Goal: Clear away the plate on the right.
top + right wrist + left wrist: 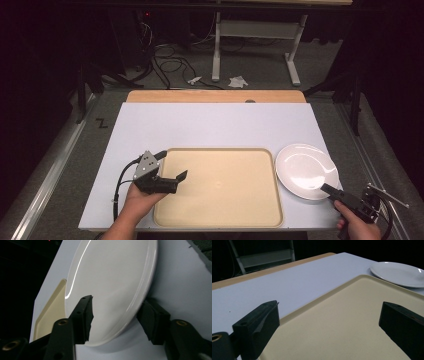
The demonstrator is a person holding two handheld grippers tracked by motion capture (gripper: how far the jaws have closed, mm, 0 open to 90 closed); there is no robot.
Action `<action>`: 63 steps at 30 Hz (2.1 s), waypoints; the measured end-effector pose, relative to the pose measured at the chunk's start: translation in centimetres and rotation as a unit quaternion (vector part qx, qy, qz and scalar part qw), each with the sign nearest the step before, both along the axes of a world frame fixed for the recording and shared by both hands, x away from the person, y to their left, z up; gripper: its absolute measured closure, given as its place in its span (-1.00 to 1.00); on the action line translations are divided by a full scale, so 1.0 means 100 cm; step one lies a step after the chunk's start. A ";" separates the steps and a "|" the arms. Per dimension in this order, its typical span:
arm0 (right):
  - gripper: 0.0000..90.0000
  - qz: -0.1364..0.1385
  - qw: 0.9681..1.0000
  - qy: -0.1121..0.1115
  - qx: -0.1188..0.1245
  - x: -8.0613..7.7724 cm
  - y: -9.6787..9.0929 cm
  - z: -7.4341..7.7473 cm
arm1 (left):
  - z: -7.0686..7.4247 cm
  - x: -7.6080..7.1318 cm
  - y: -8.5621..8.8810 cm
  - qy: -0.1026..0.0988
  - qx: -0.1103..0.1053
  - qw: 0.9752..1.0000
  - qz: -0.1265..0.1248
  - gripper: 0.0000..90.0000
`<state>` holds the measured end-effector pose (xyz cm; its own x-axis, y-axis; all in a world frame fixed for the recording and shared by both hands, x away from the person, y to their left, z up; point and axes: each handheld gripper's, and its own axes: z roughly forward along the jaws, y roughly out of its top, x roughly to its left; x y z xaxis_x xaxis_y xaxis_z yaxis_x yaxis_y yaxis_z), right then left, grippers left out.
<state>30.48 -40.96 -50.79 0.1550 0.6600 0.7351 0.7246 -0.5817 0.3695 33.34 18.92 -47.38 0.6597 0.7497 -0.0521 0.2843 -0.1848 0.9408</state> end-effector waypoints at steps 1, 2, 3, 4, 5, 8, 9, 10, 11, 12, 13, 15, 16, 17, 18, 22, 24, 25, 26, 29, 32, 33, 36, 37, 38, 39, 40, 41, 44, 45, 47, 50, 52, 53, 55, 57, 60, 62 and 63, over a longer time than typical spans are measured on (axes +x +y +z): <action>0.11 0.000 1.000 0.000 0.000 0.000 0.000 0.000 | 0.000 0.000 0.000 0.000 0.000 1.000 0.000 -0.91; 0.20 0.000 1.000 0.001 -0.002 0.000 -0.001 -0.001 | 0.000 0.000 0.000 0.000 0.000 1.000 0.000 -0.91; 0.30 0.001 1.000 -0.002 -0.006 -0.001 -0.003 -0.003 | 0.000 0.000 0.000 -0.001 0.000 1.000 -0.001 -0.91; 0.36 0.003 1.000 0.000 -0.002 -0.001 -0.005 -0.004 | 0.000 0.000 0.000 -0.001 0.000 1.000 -0.001 -0.91; 0.36 0.003 1.000 0.000 -0.002 -0.001 -0.005 -0.004 | 0.000 0.000 0.000 -0.001 0.000 1.000 -0.001 -0.91; 0.48 -0.003 1.000 0.000 0.005 -0.002 -0.007 -0.006 | 0.000 -0.001 0.000 -0.004 0.000 1.000 -0.003 -0.91; 0.49 -0.004 1.000 0.001 0.008 -0.002 -0.007 -0.007 | 0.001 -0.001 0.000 -0.005 -0.001 1.000 -0.002 -0.91; 0.52 -0.006 1.000 0.002 0.012 -0.002 -0.008 -0.007 | 0.001 -0.001 0.000 -0.005 -0.001 1.000 -0.002 -0.91; 0.56 -0.006 1.000 0.003 0.013 -0.002 -0.009 -0.008 | 0.001 -0.001 0.001 -0.004 -0.002 1.000 -0.001 -0.91; 0.59 -0.003 1.000 0.002 0.008 -0.002 -0.009 -0.009 | 0.000 -0.001 0.000 -0.004 -0.003 1.000 -0.001 -0.91; 0.59 -0.003 1.000 0.002 0.008 -0.002 -0.009 -0.009 | 0.000 -0.001 0.000 -0.004 -0.003 1.000 -0.001 -0.91; 0.64 -0.004 1.000 0.001 0.012 -0.001 -0.010 -0.010 | 0.000 -0.001 0.000 -0.005 -0.001 1.000 -0.003 -0.91; 0.68 -0.006 1.000 0.001 0.020 -0.001 -0.011 -0.011 | 0.000 -0.001 -0.001 -0.005 -0.002 1.000 -0.004 -0.91; 0.68 -0.006 1.000 0.001 0.020 -0.001 -0.011 -0.011 | 0.000 -0.001 -0.001 -0.005 -0.002 1.000 -0.004 -0.90; 0.75 -0.007 1.000 0.004 0.019 -0.001 -0.011 -0.012 | 0.000 -0.001 0.000 -0.006 -0.002 1.000 -0.004 -0.90; 0.79 -0.011 1.000 0.006 0.025 0.000 -0.012 -0.013 | 0.001 -0.001 0.000 -0.007 -0.002 1.000 -0.003 -0.90; 0.82 -0.013 0.999 0.009 0.036 0.000 -0.013 -0.013 | 0.001 -0.001 0.000 -0.007 -0.003 1.000 -0.003 -0.90; 0.83 -0.013 0.999 0.009 0.037 0.001 -0.014 -0.013 | 0.001 -0.002 0.000 -0.007 -0.003 1.000 -0.003 -0.90; 0.84 -0.017 0.999 0.009 0.042 0.001 -0.015 -0.013 | 0.001 -0.002 0.000 -0.007 -0.003 1.000 -0.004 -0.90; 0.90 -0.031 0.998 0.003 0.047 0.000 -0.016 -0.010 | 0.001 -0.001 0.001 -0.006 -0.002 1.000 -0.005 -0.89; 0.97 -0.042 0.997 -0.014 0.058 -0.002 -0.017 -0.006 | 0.001 -0.002 0.001 -0.006 0.000 1.000 -0.005 -0.89; 0.98 -0.042 0.997 -0.019 0.058 -0.002 -0.017 -0.005 | 0.001 -0.002 0.001 -0.006 0.000 1.000 -0.005 -0.89; 0.98 -0.043 0.997 -0.023 0.057 -0.002 -0.017 -0.002 | 0.001 -0.003 0.001 -0.007 0.001 1.000 -0.004 -0.89; 0.98 -0.044 0.997 -0.024 0.058 -0.002 -0.017 -0.002 | 0.001 -0.003 0.001 -0.007 0.001 1.000 -0.005 -0.89; 0.98 -0.044 0.997 -0.024 0.057 -0.001 -0.017 -0.002 | 0.001 -0.003 0.001 -0.007 0.002 1.000 -0.004 -0.89; 0.98 -0.046 0.997 -0.026 0.059 -0.001 -0.017 -0.001 | 0.001 -0.003 0.001 -0.008 0.002 1.000 -0.003 -0.89; 0.97 -0.047 0.997 -0.028 0.059 -0.001 -0.017 -0.001 | 0.001 -0.004 0.002 -0.007 0.002 1.000 -0.003 -0.89; 0.97 -0.046 0.997 -0.028 0.058 0.000 -0.018 0.000 | 0.001 -0.004 0.003 -0.007 0.002 1.000 -0.002 -0.89; 0.97 -0.048 0.997 -0.032 0.055 0.001 -0.018 0.001 | 0.001 -0.006 0.006 -0.008 0.002 1.000 0.002 -0.89; 0.97 -0.049 0.997 -0.030 0.058 0.002 -0.018 0.001 | 0.001 -0.006 0.006 -0.008 0.001 1.000 0.003 -0.89; 0.97 -0.050 0.997 -0.032 0.056 0.002 -0.019 0.002 | 0.001 -0.008 0.008 -0.010 0.000 1.000 0.007 -0.89; 0.97 -0.053 0.997 -0.035 0.053 0.002 -0.019 0.004 | 0.002 -0.009 0.010 -0.010 -0.002 1.000 0.009 -0.89; 0.97 -0.055 0.997 -0.033 0.053 0.002 -0.019 0.005 | 0.002 -0.010 0.011 -0.010 -0.002 1.000 0.011 -0.89; 0.97 -0.053 0.997 -0.035 0.052 0.003 -0.019 0.005 | 0.002 -0.010 0.011 -0.010 -0.002 1.000 0.011 -0.89; 0.97 -0.057 0.996 -0.036 0.054 0.003 -0.020 0.006 | 0.001 -0.011 0.011 -0.009 -0.001 1.000 0.011 -0.89; 0.97 -0.058 0.996 -0.038 0.055 0.002 -0.021 0.006 | 0.001 -0.011 0.011 -0.009 -0.001 1.000 0.010 -0.89; 0.98 -0.065 0.995 -0.044 0.067 0.001 -0.023 0.007 | 0.001 -0.010 0.011 -0.010 -0.001 1.000 0.010 -0.89; 0.97 -0.064 0.995 -0.047 0.068 0.000 -0.024 0.007 | 0.001 -0.010 0.011 -0.010 -0.001 1.000 0.010 -0.89; 0.97 -0.064 0.995 -0.047 0.068 0.000 -0.024 0.007 | 0.001 -0.010 0.011 -0.010 -0.001 1.000 0.010 -0.89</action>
